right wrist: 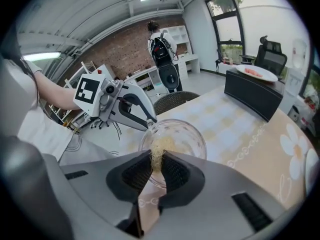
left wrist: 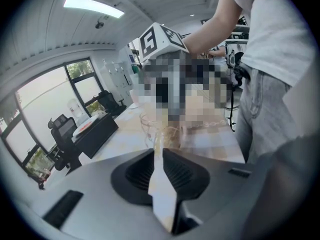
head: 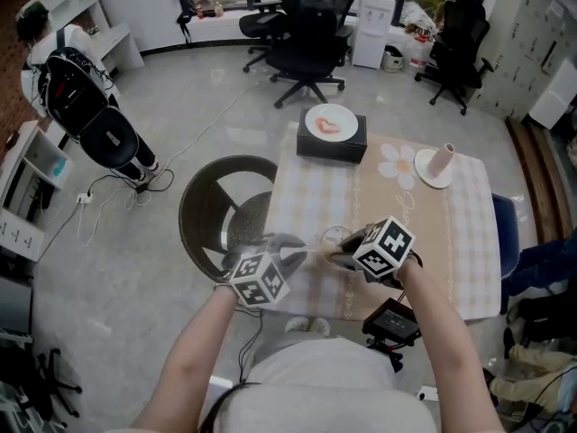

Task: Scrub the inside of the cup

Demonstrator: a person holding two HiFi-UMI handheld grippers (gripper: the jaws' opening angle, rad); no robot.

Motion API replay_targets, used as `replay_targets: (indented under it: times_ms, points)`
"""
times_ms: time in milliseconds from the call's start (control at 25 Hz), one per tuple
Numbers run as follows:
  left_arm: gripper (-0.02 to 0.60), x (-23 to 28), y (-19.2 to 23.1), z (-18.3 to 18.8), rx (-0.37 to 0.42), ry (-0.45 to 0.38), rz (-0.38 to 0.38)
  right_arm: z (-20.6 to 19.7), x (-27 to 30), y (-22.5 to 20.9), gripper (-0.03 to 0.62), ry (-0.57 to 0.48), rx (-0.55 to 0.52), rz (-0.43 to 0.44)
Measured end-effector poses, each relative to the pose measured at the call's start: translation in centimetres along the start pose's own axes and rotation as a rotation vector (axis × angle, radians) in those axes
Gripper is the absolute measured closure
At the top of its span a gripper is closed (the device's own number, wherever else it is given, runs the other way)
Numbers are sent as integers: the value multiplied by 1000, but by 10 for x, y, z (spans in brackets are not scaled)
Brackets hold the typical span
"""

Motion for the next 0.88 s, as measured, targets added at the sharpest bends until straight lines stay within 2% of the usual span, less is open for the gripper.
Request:
replay_targets:
  times_ms: [200, 440, 640, 720, 880]
  points:
    - [525, 1, 2, -5, -48, -6, 5, 5, -1, -11, 539, -15, -97, -143]
    - [525, 2, 1, -13, -106, -40, 19, 9, -1, -18, 539, -21, -130, -238]
    - [525, 4, 2, -19, -127, -44, 51, 12, 1, -18, 539, 31, -259, -329]
    - [525, 5, 2, -21, -130, -40, 58, 12, 4, -17, 539, 60, -299, -332]
    - [523, 6, 4, -25, -152, -39, 56, 15, 9, -15, 539, 90, -269, -263]
Point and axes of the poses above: the fingertips, and each gripper's own axes: x forward along the fingers, y to its left, z out of its top, the point moved 3 cm from there along -x, backward along the fingers, and after that the axes turned 6 degrees about -x, right-handed, at the moved point
